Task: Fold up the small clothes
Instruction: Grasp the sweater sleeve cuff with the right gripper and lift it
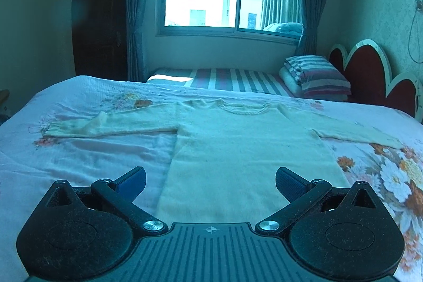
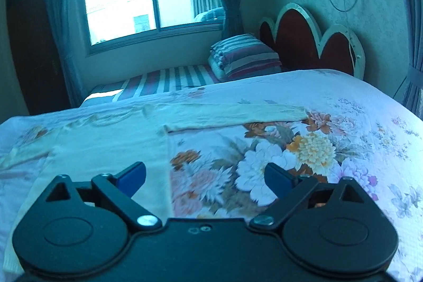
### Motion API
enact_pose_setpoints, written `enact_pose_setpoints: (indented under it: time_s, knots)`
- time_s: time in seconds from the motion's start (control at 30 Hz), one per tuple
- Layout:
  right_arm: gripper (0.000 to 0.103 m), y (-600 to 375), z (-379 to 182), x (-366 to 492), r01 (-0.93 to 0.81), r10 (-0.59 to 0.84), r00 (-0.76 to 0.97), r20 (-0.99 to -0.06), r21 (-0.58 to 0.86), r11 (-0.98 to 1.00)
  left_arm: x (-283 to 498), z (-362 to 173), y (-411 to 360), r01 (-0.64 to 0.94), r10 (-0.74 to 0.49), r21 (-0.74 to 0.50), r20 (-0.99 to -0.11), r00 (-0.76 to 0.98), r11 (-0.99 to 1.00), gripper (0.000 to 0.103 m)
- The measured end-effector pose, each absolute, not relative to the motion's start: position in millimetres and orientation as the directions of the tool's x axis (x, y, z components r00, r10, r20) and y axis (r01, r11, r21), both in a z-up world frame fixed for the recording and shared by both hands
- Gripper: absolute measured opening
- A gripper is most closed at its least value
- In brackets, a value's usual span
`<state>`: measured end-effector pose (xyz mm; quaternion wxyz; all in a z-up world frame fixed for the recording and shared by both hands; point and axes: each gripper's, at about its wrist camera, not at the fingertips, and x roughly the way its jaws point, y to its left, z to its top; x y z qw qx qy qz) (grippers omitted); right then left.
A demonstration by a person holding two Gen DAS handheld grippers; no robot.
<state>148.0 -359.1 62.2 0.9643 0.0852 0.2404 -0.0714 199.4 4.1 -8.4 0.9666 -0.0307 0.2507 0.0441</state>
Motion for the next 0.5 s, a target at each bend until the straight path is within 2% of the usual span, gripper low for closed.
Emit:
enact_pose_setpoints:
  time_s: [0.07,0.13,0.27,0.33,0.5]
  knots:
    - [0.08,-394,52,187,0.237,-0.127,0.867,-0.482,0.175,0.956,240,-19,3,-0.121,0.083,-0.041,-0.515,0.853,0.992,0.103]
    - [0.066,-433,37,227,0.292,-0.143,0.853,-0.501,0.231,0.928,277,-32,-3,-0.143,0.108,-0.023,-0.535,0.838,0.989,0.103]
    - [0.053,-508,0,296,0.405,-0.183,0.821,-0.541,0.325,0.855,329,-56,-15,-0.167,0.144,0.01,-0.564,0.813,0.986,0.103]
    - [0.042,-539,-18,320,0.446,-0.183,0.802,-0.568,0.367,0.816,348,-69,-20,-0.184,0.165,0.026,-0.58,0.798,0.983,0.103]
    - [0.042,-592,-56,358,0.516,-0.193,0.775,-0.602,0.424,0.744,388,-91,-24,-0.218,0.201,0.049,-0.616,0.761,0.975,0.103]
